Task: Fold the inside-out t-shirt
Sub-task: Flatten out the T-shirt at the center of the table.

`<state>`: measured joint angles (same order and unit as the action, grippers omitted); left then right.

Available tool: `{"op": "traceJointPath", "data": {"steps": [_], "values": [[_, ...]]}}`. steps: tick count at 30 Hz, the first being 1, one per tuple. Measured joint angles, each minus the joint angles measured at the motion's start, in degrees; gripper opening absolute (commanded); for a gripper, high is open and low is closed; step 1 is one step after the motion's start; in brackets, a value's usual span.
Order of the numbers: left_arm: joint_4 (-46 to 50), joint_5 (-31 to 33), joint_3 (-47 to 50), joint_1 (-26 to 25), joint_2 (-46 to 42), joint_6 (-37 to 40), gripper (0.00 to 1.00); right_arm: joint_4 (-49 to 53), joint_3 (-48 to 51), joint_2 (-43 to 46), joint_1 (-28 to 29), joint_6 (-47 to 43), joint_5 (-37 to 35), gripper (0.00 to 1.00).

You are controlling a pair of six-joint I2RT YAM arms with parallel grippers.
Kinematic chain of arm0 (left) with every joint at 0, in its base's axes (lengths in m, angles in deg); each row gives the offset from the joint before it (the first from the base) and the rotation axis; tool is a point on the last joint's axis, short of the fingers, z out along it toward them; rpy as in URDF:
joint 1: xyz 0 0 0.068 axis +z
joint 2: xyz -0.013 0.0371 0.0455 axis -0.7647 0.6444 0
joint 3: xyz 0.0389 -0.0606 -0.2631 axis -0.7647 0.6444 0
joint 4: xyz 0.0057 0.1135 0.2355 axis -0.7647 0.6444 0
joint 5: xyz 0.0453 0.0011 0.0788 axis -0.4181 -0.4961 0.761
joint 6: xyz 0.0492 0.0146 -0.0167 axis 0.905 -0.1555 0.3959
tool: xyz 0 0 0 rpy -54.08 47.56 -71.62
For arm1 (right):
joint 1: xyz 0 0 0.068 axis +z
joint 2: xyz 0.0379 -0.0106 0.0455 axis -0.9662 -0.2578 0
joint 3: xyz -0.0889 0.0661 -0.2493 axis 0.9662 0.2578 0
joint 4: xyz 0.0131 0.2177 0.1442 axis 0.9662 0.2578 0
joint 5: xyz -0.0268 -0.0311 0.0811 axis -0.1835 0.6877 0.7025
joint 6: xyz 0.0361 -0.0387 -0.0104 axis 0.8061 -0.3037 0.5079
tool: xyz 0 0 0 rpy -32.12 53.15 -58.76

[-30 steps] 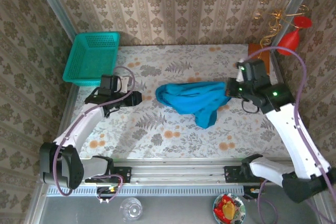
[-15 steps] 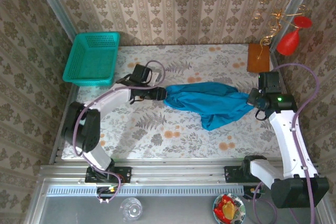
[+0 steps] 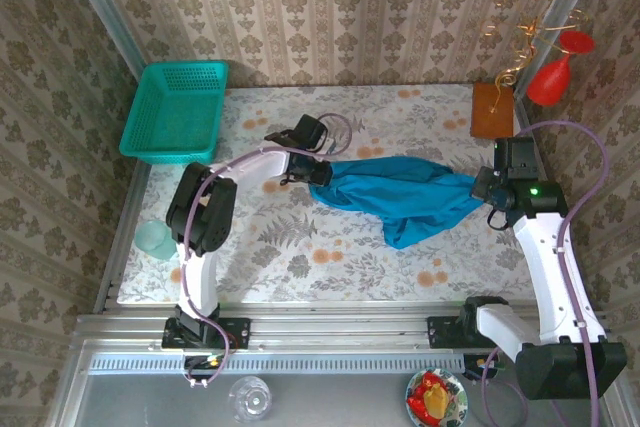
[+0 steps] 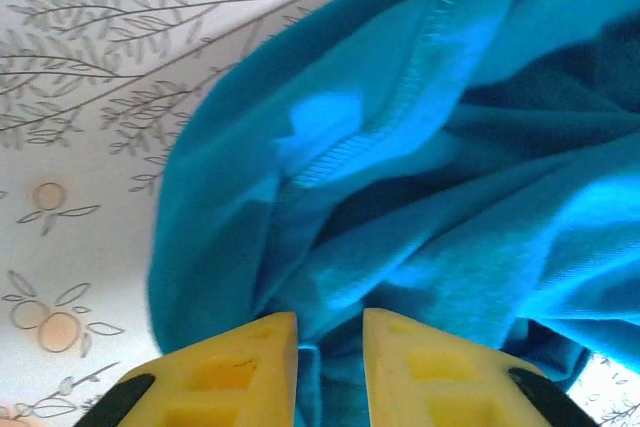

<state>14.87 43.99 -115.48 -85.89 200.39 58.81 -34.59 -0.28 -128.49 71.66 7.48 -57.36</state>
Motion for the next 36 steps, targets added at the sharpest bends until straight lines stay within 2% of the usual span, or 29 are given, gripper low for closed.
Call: {"op": "traceJointPath", "data": {"steps": [7,15,18,23,27,32,36], "values": [[1.77,3.52,-0.59,-0.59,1.49,-1.7,0.25,0.0,0.0,0.0,-0.11,-0.04,0.35,0.0],[2.32,4.0,-2.12,-0.57,5.01,-2.27,0.27,0.0,0.0,0.0,-0.11,-0.2,0.92,0.0],[2.38,4.2,-2.27,-0.57,5.62,-2.43,0.2,0.0,0.0,0.0,-0.15,-0.2,1.27,0.0],[2.71,5.31,-2.69,-0.55,5.66,-2.67,0.01,0.0,0.0,0.0,-0.2,-0.2,1.29,0.0],[2.69,5.57,-1.92,0.24,4.02,-2.78,0.0,-0.11,-0.02,0.0,-0.22,-0.2,1.29,0.0],[0.33,0.31,2.21,6.12,-7.61,-3.69,0.0,-1.36,-2.58,-2.6,-2.01,-0.15,2.45,0.0],[-3.76,-8.13,2.78,15.45,-18.93,-5.75,0.0,-3.61,-8.44,-7.21,-5.14,0.57,5.86,0.0]]}}
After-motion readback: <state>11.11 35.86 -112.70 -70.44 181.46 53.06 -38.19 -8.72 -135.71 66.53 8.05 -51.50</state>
